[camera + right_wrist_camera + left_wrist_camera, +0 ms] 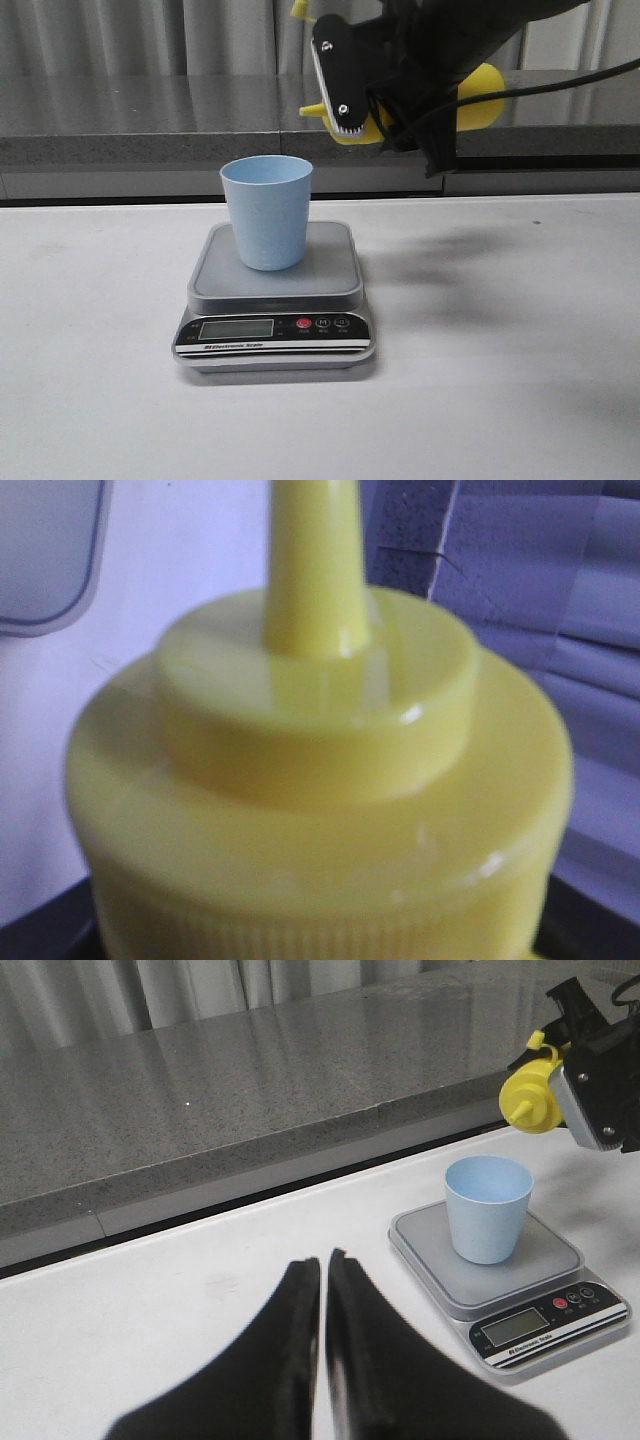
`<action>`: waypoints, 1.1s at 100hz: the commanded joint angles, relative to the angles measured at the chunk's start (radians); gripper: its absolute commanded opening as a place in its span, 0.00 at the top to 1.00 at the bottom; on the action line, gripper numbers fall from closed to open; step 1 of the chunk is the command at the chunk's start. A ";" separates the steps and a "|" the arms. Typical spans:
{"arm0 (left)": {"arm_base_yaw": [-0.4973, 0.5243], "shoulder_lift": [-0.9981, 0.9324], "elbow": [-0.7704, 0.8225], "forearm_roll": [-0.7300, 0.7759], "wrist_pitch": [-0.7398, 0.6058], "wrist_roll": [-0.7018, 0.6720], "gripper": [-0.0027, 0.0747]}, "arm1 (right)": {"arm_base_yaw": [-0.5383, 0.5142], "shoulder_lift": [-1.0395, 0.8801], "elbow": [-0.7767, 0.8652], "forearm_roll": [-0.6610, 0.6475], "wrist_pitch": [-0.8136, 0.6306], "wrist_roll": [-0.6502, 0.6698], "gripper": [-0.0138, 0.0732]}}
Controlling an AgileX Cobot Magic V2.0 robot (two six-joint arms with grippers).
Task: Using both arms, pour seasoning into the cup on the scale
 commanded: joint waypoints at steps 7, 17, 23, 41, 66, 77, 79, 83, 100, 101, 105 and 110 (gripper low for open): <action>0.002 0.010 -0.026 -0.003 -0.073 -0.010 0.95 | 0.039 -0.038 -0.041 -0.192 0.067 0.015 0.76; 0.002 0.010 -0.026 -0.003 -0.073 -0.010 0.95 | 0.062 -0.036 -0.043 -0.320 0.124 0.069 0.76; 0.002 0.010 -0.026 -0.003 -0.073 -0.010 0.95 | 0.071 -0.036 -0.043 -0.383 0.136 0.113 0.76; 0.002 0.010 -0.026 -0.003 -0.073 -0.010 0.95 | 0.083 -0.036 -0.043 -0.517 0.136 0.165 0.76; 0.002 0.010 -0.026 -0.003 -0.073 -0.010 0.95 | 0.083 -0.036 -0.043 -0.591 0.143 0.165 0.76; 0.002 0.010 -0.026 -0.003 -0.073 -0.010 0.95 | 0.083 -0.039 -0.043 -0.591 0.151 0.165 0.76; 0.002 0.010 -0.026 -0.003 -0.073 -0.010 0.95 | 0.083 -0.040 -0.043 -0.591 0.151 0.165 0.76; 0.002 0.010 -0.026 -0.003 -0.073 -0.010 0.95 | 0.083 -0.043 -0.043 -0.586 0.151 0.165 0.76; 0.002 0.010 -0.026 -0.003 -0.073 -0.010 0.95 | 0.080 -0.082 -0.043 -0.431 0.113 0.165 0.76; 0.002 0.010 -0.026 -0.003 -0.073 -0.010 0.95 | 0.079 -0.084 -0.043 -0.411 0.109 0.165 0.76; 0.002 0.010 -0.026 -0.003 -0.073 -0.010 0.95 | 0.076 -0.102 -0.043 -0.359 0.081 0.165 0.76; 0.002 0.010 -0.026 -0.003 -0.073 -0.010 0.95 | 0.067 -0.125 -0.043 -0.260 0.037 0.165 0.76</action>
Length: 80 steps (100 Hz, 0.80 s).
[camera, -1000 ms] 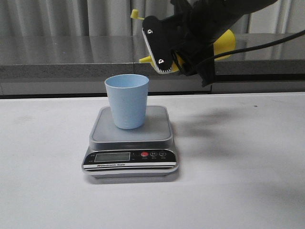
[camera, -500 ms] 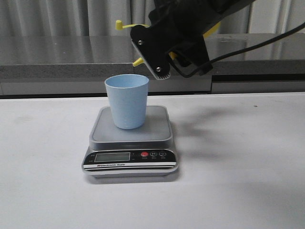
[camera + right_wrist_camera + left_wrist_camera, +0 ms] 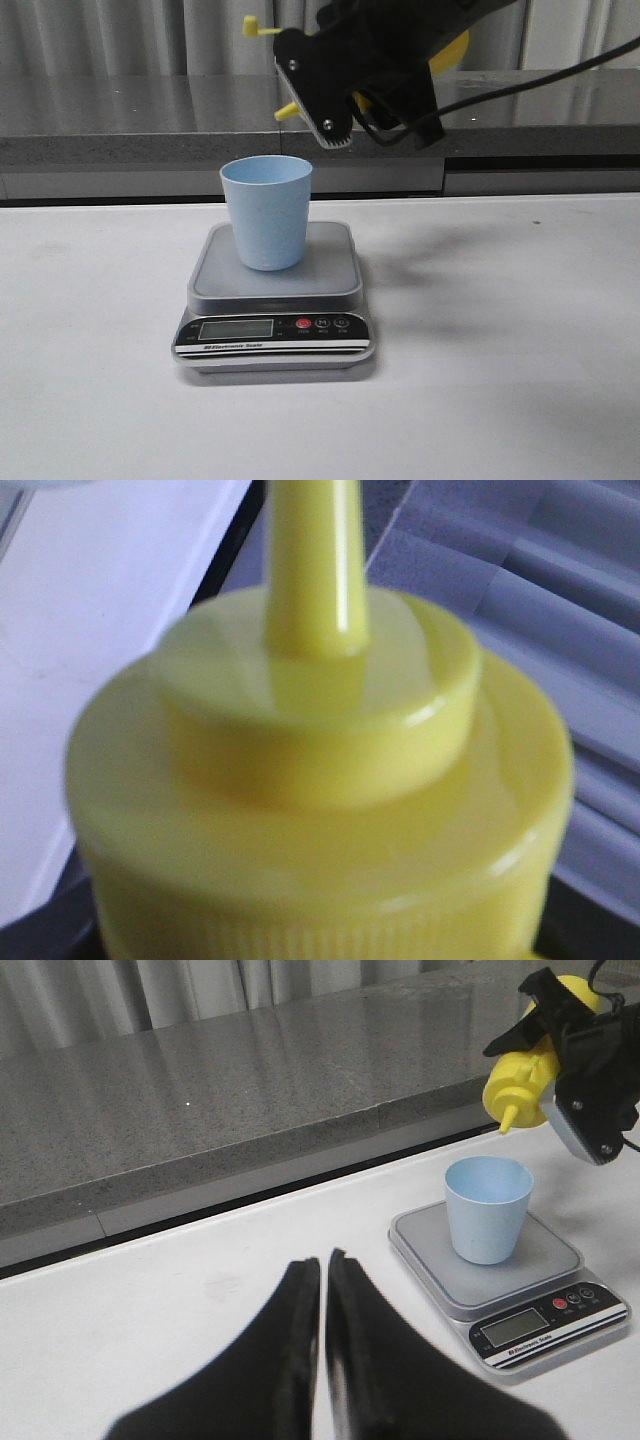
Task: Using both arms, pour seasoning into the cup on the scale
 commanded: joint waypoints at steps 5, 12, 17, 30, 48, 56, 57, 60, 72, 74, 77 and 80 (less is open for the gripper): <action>0.002 0.010 -0.026 -0.003 -0.073 -0.010 0.95 | -0.027 -0.122 -0.036 0.209 -0.085 0.005 0.76; 0.002 0.010 -0.026 -0.003 -0.073 -0.010 0.95 | -0.047 -0.149 -0.036 0.337 -0.137 0.005 0.76; 0.002 0.010 -0.026 -0.003 -0.073 -0.010 0.95 | -0.059 -0.166 -0.036 0.427 -0.158 0.005 0.76; 0.002 0.010 -0.026 -0.003 -0.073 -0.010 0.95 | -0.094 -0.195 -0.031 0.648 -0.162 0.005 0.76; 0.002 0.010 -0.026 -0.003 -0.073 -0.010 0.95 | -0.143 -0.224 0.035 0.895 -0.217 0.005 0.76; 0.002 0.010 -0.026 -0.003 -0.073 -0.010 0.95 | -0.165 -0.229 0.085 0.986 -0.314 0.005 0.76; 0.002 0.010 -0.026 -0.003 -0.073 -0.010 0.95 | -0.168 -0.229 0.095 0.995 -0.338 0.005 0.76; 0.002 0.010 -0.026 -0.003 -0.073 -0.010 0.95 | -0.175 -0.229 0.117 1.032 -0.386 0.005 0.76; 0.002 0.010 -0.026 -0.003 -0.073 -0.010 0.95 | -0.186 -0.230 0.223 1.206 -0.593 0.005 0.76; 0.002 0.010 -0.026 -0.003 -0.073 -0.010 0.95 | -0.186 -0.230 0.242 1.240 -0.626 0.005 0.76; 0.002 0.010 -0.026 -0.003 -0.073 -0.010 0.95 | -0.186 -0.230 0.266 1.298 -0.669 0.005 0.76; 0.002 0.010 -0.026 -0.003 -0.073 -0.010 0.95 | -0.186 -0.230 0.296 1.345 -0.724 0.005 0.76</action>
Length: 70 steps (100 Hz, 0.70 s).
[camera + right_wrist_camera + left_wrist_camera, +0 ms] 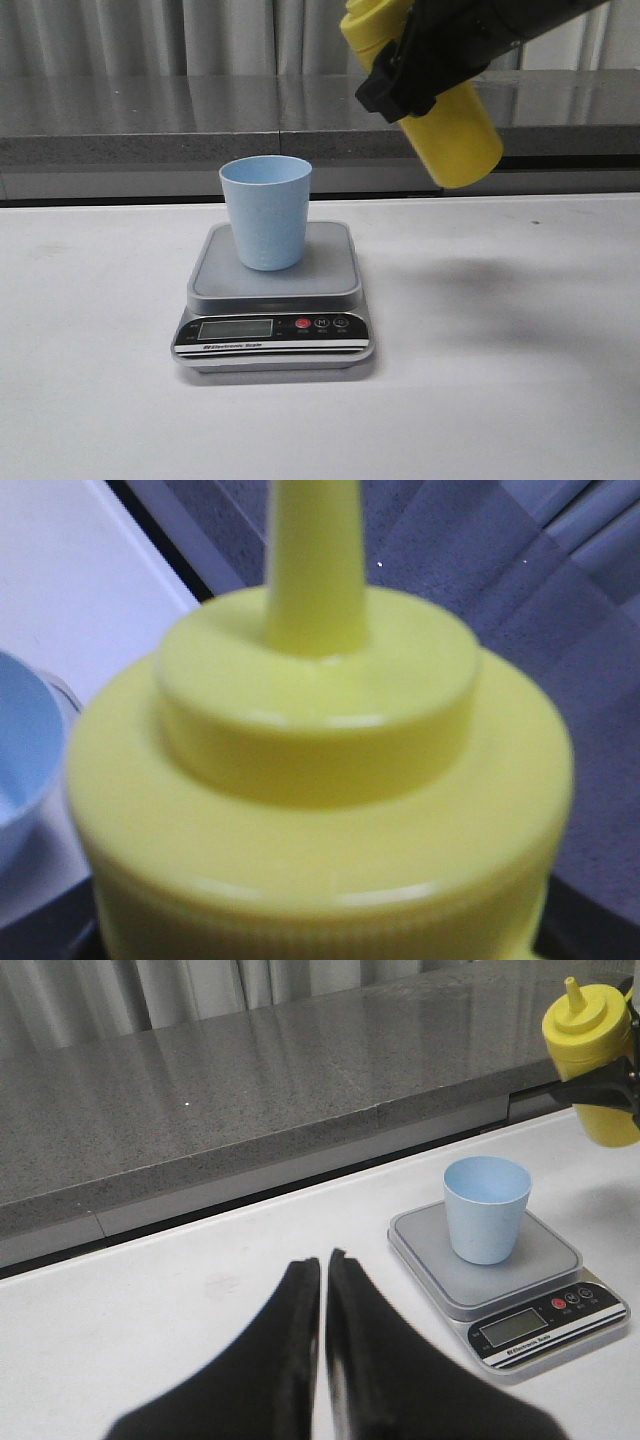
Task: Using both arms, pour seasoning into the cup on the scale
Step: 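Turn the bottle upright and move it back beside the scale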
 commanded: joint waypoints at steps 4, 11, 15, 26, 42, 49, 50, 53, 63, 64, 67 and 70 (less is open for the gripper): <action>0.002 0.010 -0.026 -0.003 -0.073 -0.010 0.95 | -0.006 -0.056 0.074 0.222 -0.281 0.005 0.76; 0.002 0.010 -0.026 -0.003 -0.073 -0.010 0.95 | -0.006 -0.050 0.131 0.323 -0.391 0.005 0.76; 0.002 0.010 -0.026 -0.003 -0.073 -0.010 0.95 | -0.008 -0.042 0.163 0.370 -0.452 0.005 0.76; 0.002 0.010 -0.026 -0.003 -0.073 -0.010 0.95 | -0.023 -0.018 0.226 0.447 -0.555 0.005 0.76; 0.002 0.010 -0.026 -0.003 -0.073 -0.010 0.95 | -0.047 0.024 0.260 0.450 -0.600 0.044 0.76; 0.002 0.010 -0.026 -0.003 -0.073 -0.010 0.95 | -0.062 0.047 0.260 0.452 -0.628 0.084 0.76; 0.002 0.010 -0.026 -0.003 -0.073 -0.010 0.95 | -0.063 0.052 0.260 0.452 -0.635 0.095 0.76; 0.002 0.010 -0.026 -0.003 -0.073 -0.010 0.95 | -0.067 0.062 0.260 0.452 -0.648 0.117 0.76; 0.002 0.010 -0.026 -0.003 -0.073 -0.010 0.95 | -0.085 0.098 0.260 0.451 -0.694 0.193 0.76; 0.002 0.010 -0.026 -0.003 -0.073 -0.010 0.95 | -0.087 0.103 0.260 0.451 -0.701 0.200 0.76; 0.002 0.010 -0.026 -0.003 -0.073 -0.010 0.95 | -0.090 0.112 0.260 0.451 -0.714 0.211 0.76; 0.002 0.010 -0.026 -0.003 -0.073 -0.010 0.95 | -0.094 0.121 0.260 0.449 -0.730 0.215 0.76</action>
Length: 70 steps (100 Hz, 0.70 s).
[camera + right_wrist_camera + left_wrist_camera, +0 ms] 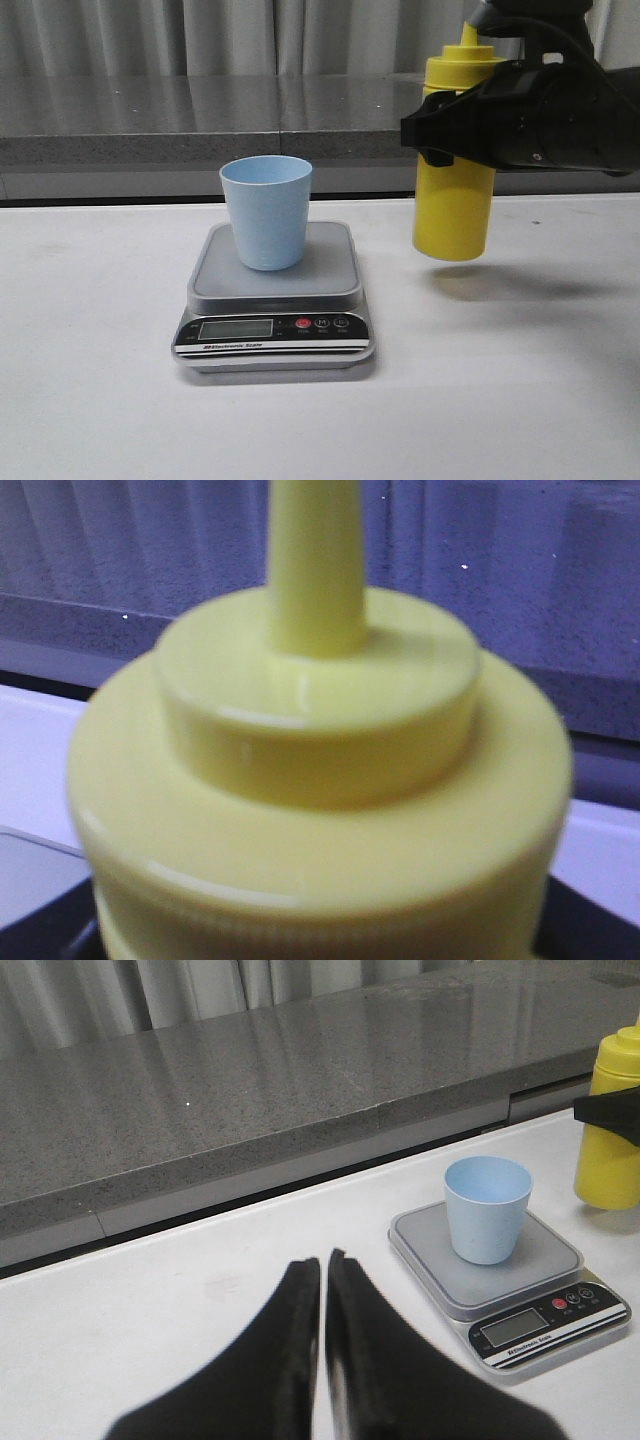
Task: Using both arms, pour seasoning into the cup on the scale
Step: 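Turn the bottle upright and move it back beside the scale, then lower the bottle onto the table and open the right gripper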
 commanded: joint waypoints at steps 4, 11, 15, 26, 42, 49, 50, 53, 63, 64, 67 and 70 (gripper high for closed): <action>0.002 0.010 -0.026 -0.003 -0.073 -0.010 0.95 | -0.015 -0.003 -0.021 0.002 -0.162 0.048 0.76; 0.002 0.010 -0.026 -0.003 -0.073 -0.010 0.95 | -0.021 0.020 -0.021 0.001 -0.178 0.048 0.76; 0.002 0.010 -0.026 -0.003 -0.073 -0.010 0.95 | -0.024 0.033 -0.021 0.001 -0.186 0.048 0.76; 0.002 0.010 -0.026 -0.003 -0.073 -0.010 0.95 | -0.025 0.058 -0.021 -0.002 -0.192 0.048 0.76; 0.002 0.010 -0.026 -0.003 -0.073 -0.010 0.95 | -0.025 0.080 -0.021 -0.011 -0.192 0.048 0.74; 0.002 0.010 -0.026 -0.003 -0.073 -0.010 0.95 | -0.025 0.088 -0.021 -0.011 -0.188 0.048 0.67; 0.002 0.010 -0.026 -0.003 -0.073 -0.010 0.95 | -0.025 0.089 -0.021 -0.011 -0.188 0.048 0.66; 0.002 0.010 -0.026 -0.003 -0.073 -0.010 0.95 | -0.025 0.091 -0.021 -0.011 -0.188 0.048 0.62; 0.002 0.010 -0.026 -0.003 -0.073 -0.010 0.95 | -0.025 0.092 -0.021 -0.012 -0.187 0.048 0.38; 0.002 0.010 -0.026 -0.003 -0.073 -0.010 0.95 | -0.025 0.092 -0.021 -0.012 -0.187 0.048 0.36; 0.002 0.010 -0.026 -0.003 -0.073 -0.010 0.95 | -0.025 0.092 -0.021 -0.012 -0.188 0.048 0.29; 0.002 0.010 -0.026 -0.003 -0.073 -0.010 0.95 | -0.025 0.092 -0.021 -0.012 -0.188 0.048 0.19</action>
